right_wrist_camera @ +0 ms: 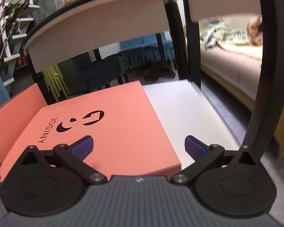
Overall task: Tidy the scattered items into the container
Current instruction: 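Move both grippers over the pink lid toward its opposite edges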
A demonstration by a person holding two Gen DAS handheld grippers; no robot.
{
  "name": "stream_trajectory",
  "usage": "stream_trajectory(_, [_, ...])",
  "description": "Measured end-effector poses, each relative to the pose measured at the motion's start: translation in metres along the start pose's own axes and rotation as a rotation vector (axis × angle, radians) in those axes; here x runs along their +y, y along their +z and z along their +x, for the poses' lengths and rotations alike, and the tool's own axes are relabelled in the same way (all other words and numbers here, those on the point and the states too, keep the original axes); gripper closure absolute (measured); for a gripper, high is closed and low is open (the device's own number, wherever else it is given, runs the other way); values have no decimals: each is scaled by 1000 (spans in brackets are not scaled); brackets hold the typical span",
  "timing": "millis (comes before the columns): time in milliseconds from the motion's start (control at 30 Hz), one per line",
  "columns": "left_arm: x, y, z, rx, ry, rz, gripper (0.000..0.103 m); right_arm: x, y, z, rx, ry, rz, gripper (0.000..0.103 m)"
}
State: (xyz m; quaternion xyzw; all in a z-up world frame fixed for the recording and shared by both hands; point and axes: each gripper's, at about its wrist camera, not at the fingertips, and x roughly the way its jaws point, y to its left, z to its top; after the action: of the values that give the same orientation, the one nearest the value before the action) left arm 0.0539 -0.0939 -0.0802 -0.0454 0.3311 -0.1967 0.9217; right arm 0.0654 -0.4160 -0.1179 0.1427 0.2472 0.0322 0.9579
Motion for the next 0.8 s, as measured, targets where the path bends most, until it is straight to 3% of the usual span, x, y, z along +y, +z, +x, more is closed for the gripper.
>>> stream_trajectory(200, [-10,1,4,2,-68,33,0,23,-3,-4,55,158,-70,0])
stream_trajectory(233, [-11,-1,2,-9,-50,34,0,30,-3,-7,57,152,-91,0])
stream_trajectory(300, [-9,-5,-2,-16,-25,17,0,42,1,-18,25,58,-118,0])
stream_trajectory(367, [-5,-5,-6,-21,-17,-5,0,40,8,-30,-14,11,-68,0])
stream_trajectory(533, [7,-4,-15,-60,55,-5,0,27,11,-47,-54,-27,-38,0])
stream_trajectory(667, [13,-6,-14,-40,59,-19,0,15,-2,-54,-31,-56,15,0])
stream_trajectory(800, [16,-8,-12,-22,45,-1,0,5,-5,-48,-75,-66,51,0])
